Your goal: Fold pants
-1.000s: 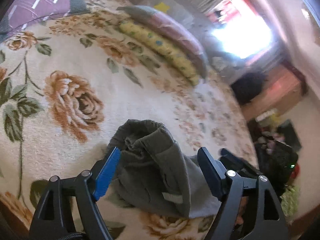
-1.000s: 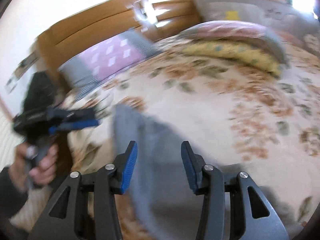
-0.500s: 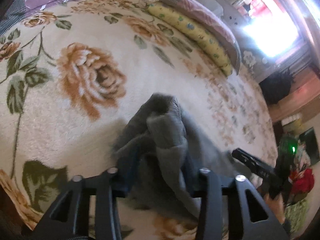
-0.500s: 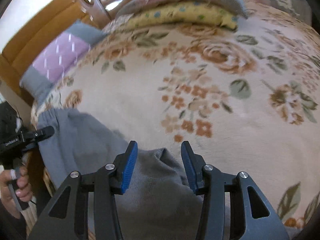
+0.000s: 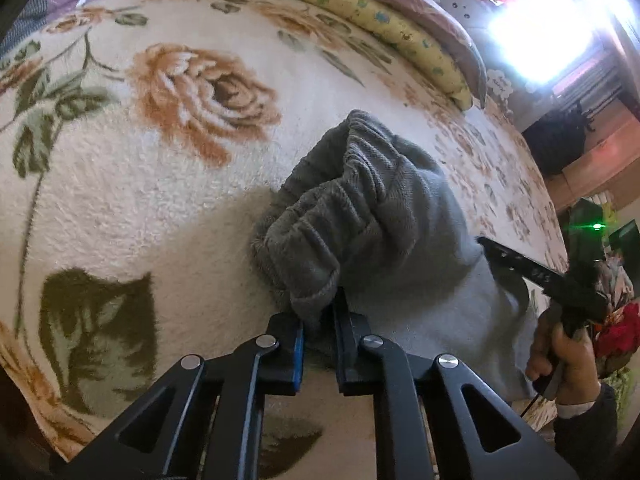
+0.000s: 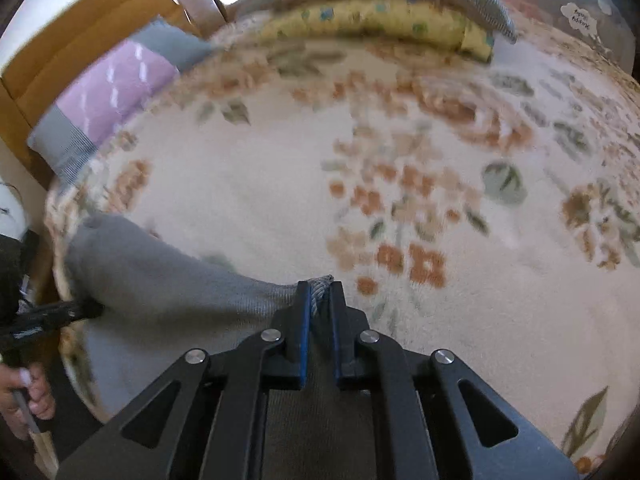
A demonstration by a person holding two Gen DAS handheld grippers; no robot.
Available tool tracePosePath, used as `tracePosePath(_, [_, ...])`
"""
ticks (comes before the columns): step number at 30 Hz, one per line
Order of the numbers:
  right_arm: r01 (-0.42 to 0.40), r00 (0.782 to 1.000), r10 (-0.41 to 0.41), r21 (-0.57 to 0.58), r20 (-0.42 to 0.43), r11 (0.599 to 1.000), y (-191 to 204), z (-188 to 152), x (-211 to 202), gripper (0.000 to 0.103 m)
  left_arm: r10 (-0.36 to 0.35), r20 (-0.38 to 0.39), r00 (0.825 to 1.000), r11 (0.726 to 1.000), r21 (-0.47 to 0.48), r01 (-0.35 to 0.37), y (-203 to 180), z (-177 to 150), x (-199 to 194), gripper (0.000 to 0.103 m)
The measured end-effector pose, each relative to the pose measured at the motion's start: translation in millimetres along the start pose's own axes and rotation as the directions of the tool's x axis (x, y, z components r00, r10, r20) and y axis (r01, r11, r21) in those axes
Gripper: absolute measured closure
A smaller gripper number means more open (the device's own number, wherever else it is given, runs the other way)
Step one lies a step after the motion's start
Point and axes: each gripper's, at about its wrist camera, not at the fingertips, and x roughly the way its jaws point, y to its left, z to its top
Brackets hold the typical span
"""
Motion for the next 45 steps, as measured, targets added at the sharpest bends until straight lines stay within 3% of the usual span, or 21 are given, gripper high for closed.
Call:
tracePosePath(4, [-0.013, 0.998, 0.009, 0.083, 0.055, 0.996, -9, -5, -21, 0.079, 0.007, 0.016, 1.0, 1.0, 0.014, -0.007, -7, 2, -15, 0.086])
tracePosePath(7, [-0.01, 0.991, -0.003, 0.098, 0.133, 0.995, -14, -16, -56, 0.07, 0.049, 0.076, 0.996, 0.999, 0.012, -0.05, -10, 4, -36, 0.057])
tracePosePath(8, [-0.012, 0.989, -0.004, 0.105, 0.147, 0.994, -16, -19, -64, 0.069, 0.05, 0.092, 0.995, 0.999, 0.01, -0.051, -11, 4, -40, 0.054])
tracePosePath(13, [0.007, 0.981, -0.037, 0.159, 0.19, 0.987, -37, -48, -101, 0.068, 0.006, 0.141, 0.99, 0.999, 0.036, -0.011, -26, 8, -62, 0.054])
tracePosePath(21, [0.036, 0.972, -0.101, 0.291, 0.21, 0.956, -78, -110, -148, 0.068, -0.091, 0.079, 0.993, 0.98, 0.186, 0.075, -97, 6, -44, 0.047])
tracePosePath(29, [0.086, 0.953, -0.201, 0.433, 0.227, 0.897, -119, -179, -194, 0.056, -0.163, -0.061, 0.985, 0.923, 0.342, 0.174, -182, -17, -1, 0.045])
tracePosePath(36, [0.117, 0.941, -0.27, 0.548, 0.206, 0.828, -154, -230, -216, 0.056, -0.171, -0.153, 0.973, 0.863, 0.453, 0.223, -237, -41, 26, 0.043])
tracePosePath(45, [0.109, 0.935, -0.29, 0.613, 0.203, 0.783, -171, -258, -219, 0.056, -0.155, -0.255, 0.954, 0.783, 0.558, 0.276, -288, -76, 52, 0.042])
